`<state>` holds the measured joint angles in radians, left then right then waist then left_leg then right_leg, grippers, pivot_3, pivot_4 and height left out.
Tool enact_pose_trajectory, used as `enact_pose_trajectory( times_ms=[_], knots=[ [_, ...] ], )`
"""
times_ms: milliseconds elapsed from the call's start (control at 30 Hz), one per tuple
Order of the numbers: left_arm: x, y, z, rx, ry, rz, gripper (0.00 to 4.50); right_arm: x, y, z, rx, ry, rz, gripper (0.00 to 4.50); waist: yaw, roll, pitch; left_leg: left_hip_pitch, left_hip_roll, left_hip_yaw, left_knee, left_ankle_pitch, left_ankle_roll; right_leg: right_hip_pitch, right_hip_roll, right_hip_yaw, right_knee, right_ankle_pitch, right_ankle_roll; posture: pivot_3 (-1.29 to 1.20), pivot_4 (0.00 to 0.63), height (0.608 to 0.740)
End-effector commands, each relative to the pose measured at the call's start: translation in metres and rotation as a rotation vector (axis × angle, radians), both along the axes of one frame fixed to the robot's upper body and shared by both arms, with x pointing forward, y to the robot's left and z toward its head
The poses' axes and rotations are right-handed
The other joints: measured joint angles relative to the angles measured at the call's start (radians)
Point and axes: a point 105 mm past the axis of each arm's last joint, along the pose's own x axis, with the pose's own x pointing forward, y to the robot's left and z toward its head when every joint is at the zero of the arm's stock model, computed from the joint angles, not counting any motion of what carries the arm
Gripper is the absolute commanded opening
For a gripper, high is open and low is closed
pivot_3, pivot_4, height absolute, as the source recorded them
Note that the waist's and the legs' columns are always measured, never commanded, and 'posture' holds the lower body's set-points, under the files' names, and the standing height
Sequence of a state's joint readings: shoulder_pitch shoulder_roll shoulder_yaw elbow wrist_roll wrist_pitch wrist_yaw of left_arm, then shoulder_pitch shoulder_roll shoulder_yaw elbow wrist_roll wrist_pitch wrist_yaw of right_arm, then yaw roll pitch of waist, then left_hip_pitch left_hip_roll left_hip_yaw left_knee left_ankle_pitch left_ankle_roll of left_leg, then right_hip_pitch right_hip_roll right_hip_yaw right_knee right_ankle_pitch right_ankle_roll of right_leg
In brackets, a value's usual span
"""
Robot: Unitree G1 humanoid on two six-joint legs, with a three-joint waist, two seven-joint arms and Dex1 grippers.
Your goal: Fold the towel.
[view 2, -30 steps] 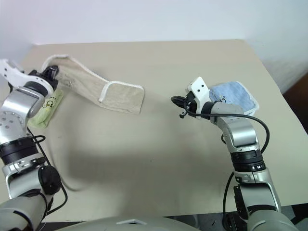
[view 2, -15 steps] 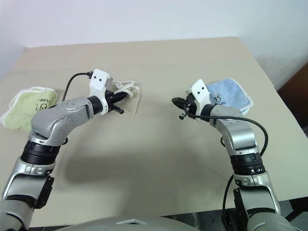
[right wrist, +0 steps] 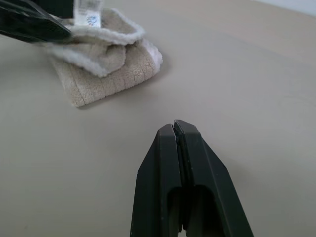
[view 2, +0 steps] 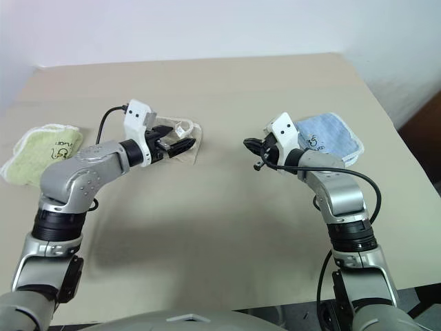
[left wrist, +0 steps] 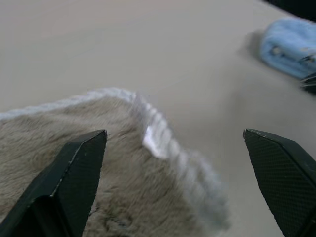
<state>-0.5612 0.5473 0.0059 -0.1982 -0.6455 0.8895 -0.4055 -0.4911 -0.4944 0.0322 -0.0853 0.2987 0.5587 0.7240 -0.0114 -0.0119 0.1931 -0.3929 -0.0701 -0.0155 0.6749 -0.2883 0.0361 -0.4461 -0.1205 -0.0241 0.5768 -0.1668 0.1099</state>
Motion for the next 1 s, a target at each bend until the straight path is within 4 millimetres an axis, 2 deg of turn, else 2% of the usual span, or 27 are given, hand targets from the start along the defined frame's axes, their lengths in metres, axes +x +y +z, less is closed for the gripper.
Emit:
enact_pose_trajectory(
  times_ms=[33,100,200,267,333,467,567,700,800,933,1000],
  knots=[
    [-0.006,0.015,0.025,-0.044,-0.083,0.002,4.48,-0.001,0.003,0.014,0.008,-0.053,0.023,0.0,0.001,0.0,0.0,0.0,0.0,0.0,0.0,0.0,0.0,0.0,0.0,0.0,0.0,0.0,0.0,0.0,0.15,0.728],
    [0.001,0.027,0.03,-0.064,-0.096,0.067,4.48,-0.001,0.003,0.014,0.007,-0.052,0.024,0.0,0.002,0.0,0.0,0.0,0.0,0.0,0.0,0.0,0.0,0.0,0.0,0.0,0.0,0.0,0.0,0.0,0.15,0.728],
    [0.018,0.044,0.029,-0.041,-0.108,0.205,3.85,0.0,0.005,0.013,0.006,-0.052,0.028,0.0,0.009,0.0,0.0,0.0,0.0,-0.001,0.001,0.0,0.0,0.001,0.0,-0.001,0.0,0.0,0.0,0.0,0.15,0.728],
    [0.029,0.044,0.025,0.024,-0.127,0.243,3.2,0.001,0.008,0.014,0.006,-0.053,0.032,0.0,0.015,0.0,0.0,0.0,0.0,-0.001,0.002,0.0,0.0,0.001,0.0,-0.001,0.0,0.0,0.0,0.0,0.15,0.728],
    [0.036,0.034,0.018,0.041,-0.121,0.222,2.47,0.001,0.01,0.013,0.007,-0.054,0.037,0.0,0.022,0.0,0.0,0.0,-0.001,-0.001,0.002,0.0,0.0,0.001,0.0,-0.001,0.001,0.0,0.0,0.0,0.15,0.728],
    [0.043,0.023,0.005,0.087,-0.108,0.183,1.08,0.002,0.011,0.013,0.007,-0.056,0.036,0.0,0.024,0.0,0.0,0.0,-0.001,-0.001,0.002,0.0,0.0,0.001,0.0,-0.001,0.0,0.0,0.0,0.0,0.15,0.728],
    [0.041,0.02,-0.022,0.199,-0.047,0.124,0.02,0.001,0.011,0.012,0.011,-0.057,0.029,0.0,0.023,0.0,0.0,-0.001,-0.001,-0.001,0.002,0.0,0.0,0.001,0.0,-0.001,0.0,0.0,0.0,0.0,0.15,0.728],
    [0.038,0.033,-0.061,0.398,0.023,0.115,0.02,-0.001,0.012,0.011,0.018,-0.056,0.025,0.0,0.019,0.0,0.0,-0.001,-0.001,-0.001,0.002,0.0,0.0,0.001,0.0,-0.001,0.0,0.0,0.0,0.0,0.15,0.728],
    [0.033,0.037,-0.078,0.464,0.047,0.093,0.02,-0.002,0.013,0.01,0.02,-0.054,0.026,0.0,0.02,0.0,0.0,0.0,0.0,-0.001,0.002,0.0,0.0,0.001,0.0,-0.001,0.001,0.0,0.0,0.0,0.15,0.728],
    [0.032,0.026,-0.062,0.287,0.028,0.09,0.02,-0.001,0.015,0.011,0.03,-0.054,0.023,0.0,0.019,0.0,0.0,0.0,0.0,-0.001,0.002,0.0,0.0,0.001,-0.001,-0.001,0.001,0.0,0.0,0.0,0.15,0.728],
    [0.031,0.022,-0.033,0.115,-0.042,0.087,0.02,0.003,0.019,0.013,0.04,-0.059,0.017,0.0,0.021,0.0,0.0,0.0,0.0,-0.001,0.002,0.0,0.0,0.001,-0.001,-0.001,0.001,0.0,0.0,0.0,0.15,0.728]
  ],
)
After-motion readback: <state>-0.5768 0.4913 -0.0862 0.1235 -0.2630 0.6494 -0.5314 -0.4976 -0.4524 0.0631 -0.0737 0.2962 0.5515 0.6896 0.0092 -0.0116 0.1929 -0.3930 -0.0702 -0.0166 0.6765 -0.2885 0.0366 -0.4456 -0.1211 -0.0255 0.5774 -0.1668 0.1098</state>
